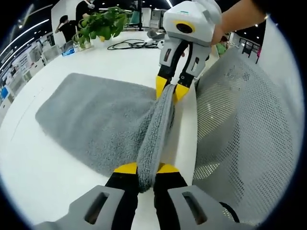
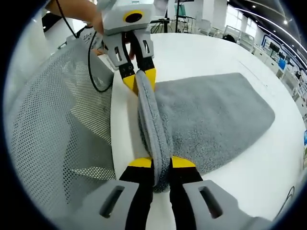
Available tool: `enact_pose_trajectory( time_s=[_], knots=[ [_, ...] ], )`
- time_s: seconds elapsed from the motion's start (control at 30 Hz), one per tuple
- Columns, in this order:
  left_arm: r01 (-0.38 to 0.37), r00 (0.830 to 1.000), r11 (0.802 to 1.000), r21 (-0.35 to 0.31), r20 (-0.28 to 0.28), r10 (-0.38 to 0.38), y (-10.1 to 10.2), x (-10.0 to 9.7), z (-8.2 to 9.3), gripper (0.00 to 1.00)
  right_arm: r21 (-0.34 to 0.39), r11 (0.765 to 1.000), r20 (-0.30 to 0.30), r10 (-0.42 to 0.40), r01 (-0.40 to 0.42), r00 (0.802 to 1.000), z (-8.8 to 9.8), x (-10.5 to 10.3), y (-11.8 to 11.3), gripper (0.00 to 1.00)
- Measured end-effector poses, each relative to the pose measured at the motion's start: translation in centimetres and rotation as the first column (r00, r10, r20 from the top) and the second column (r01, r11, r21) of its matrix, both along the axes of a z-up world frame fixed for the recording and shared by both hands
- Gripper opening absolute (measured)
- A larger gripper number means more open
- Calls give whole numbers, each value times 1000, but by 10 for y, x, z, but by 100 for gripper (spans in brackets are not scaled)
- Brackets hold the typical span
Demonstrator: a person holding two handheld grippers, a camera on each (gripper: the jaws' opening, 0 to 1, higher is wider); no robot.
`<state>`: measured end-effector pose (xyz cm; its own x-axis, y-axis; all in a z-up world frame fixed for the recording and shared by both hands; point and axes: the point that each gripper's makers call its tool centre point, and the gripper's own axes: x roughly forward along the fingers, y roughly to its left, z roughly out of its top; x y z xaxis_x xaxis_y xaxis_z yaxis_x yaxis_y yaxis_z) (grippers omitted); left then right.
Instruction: Fold the towel on the table until its edges align and the towel forms a compact rectangular stack.
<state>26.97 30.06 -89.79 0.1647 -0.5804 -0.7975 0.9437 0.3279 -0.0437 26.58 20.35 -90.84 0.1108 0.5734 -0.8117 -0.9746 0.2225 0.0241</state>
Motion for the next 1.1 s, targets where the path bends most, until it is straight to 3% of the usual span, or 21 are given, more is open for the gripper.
enact_pose_trajectory(
  time_s=[1.1],
  knots=[
    [14,995,994,-112,-92,-24,5,-24,54,10,68,996,-77,56,-51,995,43,-27,7,9]
  ],
)
